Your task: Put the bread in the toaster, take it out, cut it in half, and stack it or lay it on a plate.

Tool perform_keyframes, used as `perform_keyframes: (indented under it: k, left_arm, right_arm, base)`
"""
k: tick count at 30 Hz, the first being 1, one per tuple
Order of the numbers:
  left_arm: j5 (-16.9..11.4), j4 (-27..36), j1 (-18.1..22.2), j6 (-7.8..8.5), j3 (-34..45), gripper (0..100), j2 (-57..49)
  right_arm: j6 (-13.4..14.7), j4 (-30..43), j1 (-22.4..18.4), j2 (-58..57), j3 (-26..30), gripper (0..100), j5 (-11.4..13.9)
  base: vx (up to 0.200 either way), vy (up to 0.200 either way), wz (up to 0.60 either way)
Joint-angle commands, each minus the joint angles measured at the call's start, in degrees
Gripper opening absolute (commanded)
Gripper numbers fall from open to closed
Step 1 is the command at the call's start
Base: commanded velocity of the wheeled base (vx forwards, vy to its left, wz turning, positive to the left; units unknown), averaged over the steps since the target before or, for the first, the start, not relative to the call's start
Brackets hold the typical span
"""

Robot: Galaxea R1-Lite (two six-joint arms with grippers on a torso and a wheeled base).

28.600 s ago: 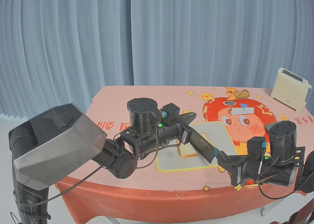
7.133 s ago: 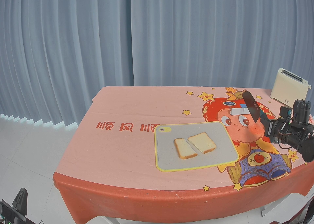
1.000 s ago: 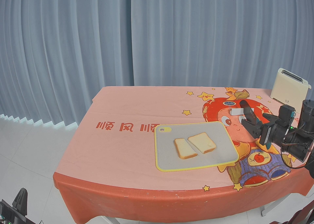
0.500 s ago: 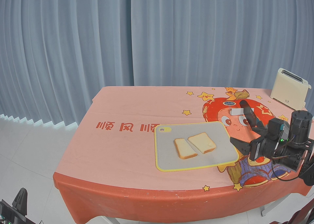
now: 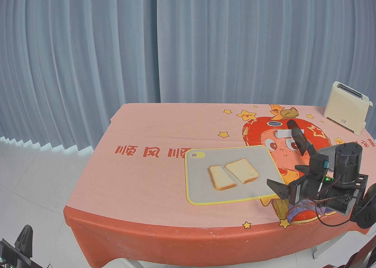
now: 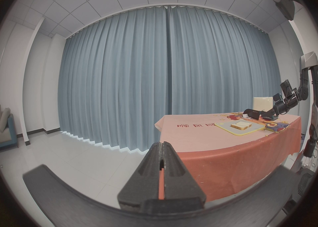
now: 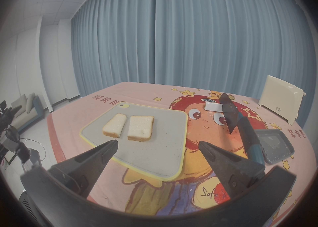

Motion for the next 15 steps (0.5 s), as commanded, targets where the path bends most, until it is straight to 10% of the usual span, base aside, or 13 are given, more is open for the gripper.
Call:
perform_keyframes:
  k: [1, 15]
  left_arm:
    - [-0.05, -0.01, 0.09, 0.02, 1.01, 0, 0.00]
    - [-0.05, -0.01, 0.00, 0.02, 1.01, 0, 0.09]
  right_arm:
    - [0.00, -0.09, 0.65, 4.43, -1.49, 100, -2.05]
    - [-0.53, 11.95, -0.32, 11.37, -18.11, 100, -4.25]
  base:
    - [0.000, 0.000, 0.00]
    - [0.000, 0.000, 0.00]
